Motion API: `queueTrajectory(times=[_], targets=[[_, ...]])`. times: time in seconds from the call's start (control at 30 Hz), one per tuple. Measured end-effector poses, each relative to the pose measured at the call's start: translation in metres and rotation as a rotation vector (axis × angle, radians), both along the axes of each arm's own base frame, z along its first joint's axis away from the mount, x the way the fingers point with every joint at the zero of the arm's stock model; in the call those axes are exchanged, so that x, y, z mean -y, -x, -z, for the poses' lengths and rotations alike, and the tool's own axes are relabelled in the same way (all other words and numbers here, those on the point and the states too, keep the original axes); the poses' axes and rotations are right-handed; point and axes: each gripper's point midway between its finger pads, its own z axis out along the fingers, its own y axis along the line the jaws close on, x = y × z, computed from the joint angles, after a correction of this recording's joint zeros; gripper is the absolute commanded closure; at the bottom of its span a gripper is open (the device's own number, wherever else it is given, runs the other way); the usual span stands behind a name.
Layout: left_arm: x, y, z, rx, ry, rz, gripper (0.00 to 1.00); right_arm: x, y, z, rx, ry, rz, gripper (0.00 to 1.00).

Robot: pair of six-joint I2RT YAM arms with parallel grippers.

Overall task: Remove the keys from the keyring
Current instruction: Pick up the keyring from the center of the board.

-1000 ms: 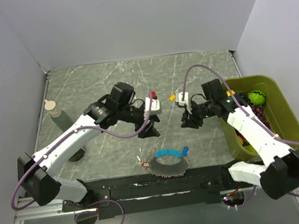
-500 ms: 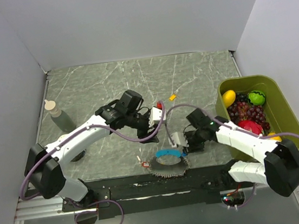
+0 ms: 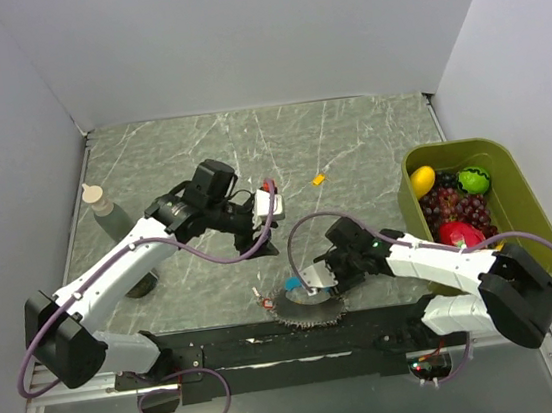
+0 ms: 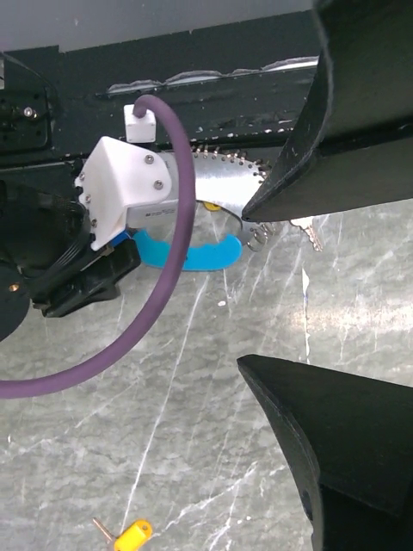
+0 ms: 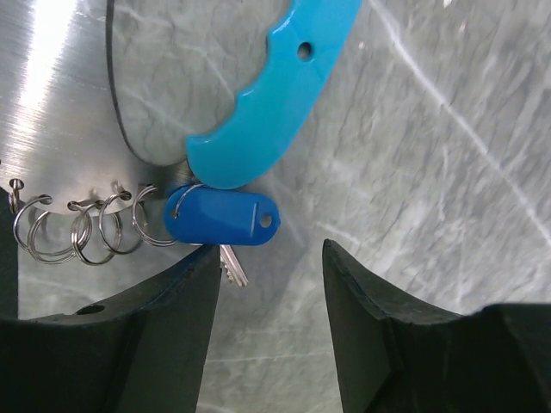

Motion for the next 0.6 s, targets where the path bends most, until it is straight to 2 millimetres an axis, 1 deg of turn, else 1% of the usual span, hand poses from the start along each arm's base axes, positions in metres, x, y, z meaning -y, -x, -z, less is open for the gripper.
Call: queueTrajectory(times=[0.27, 0.43, 0.6], targets=[[-0.003, 0.002, 0.002, -0.039, 0.006, 0.008, 0.31, -0.002, 0.006, -0.001, 0.052, 0.017, -0.070, 0.41], [-0.003, 0.001, 0.004, -0.056, 0.008, 0.009, 0.32, 0.004, 0.015, -0.001, 0.050, 0.032, -0.098, 0.39], [-0.002, 0.002, 0.005, -0.066, 0.007, 0.013, 0.32, 0.001, 0.025, 0.000, 0.048, 0.036, -0.144, 0.40]])
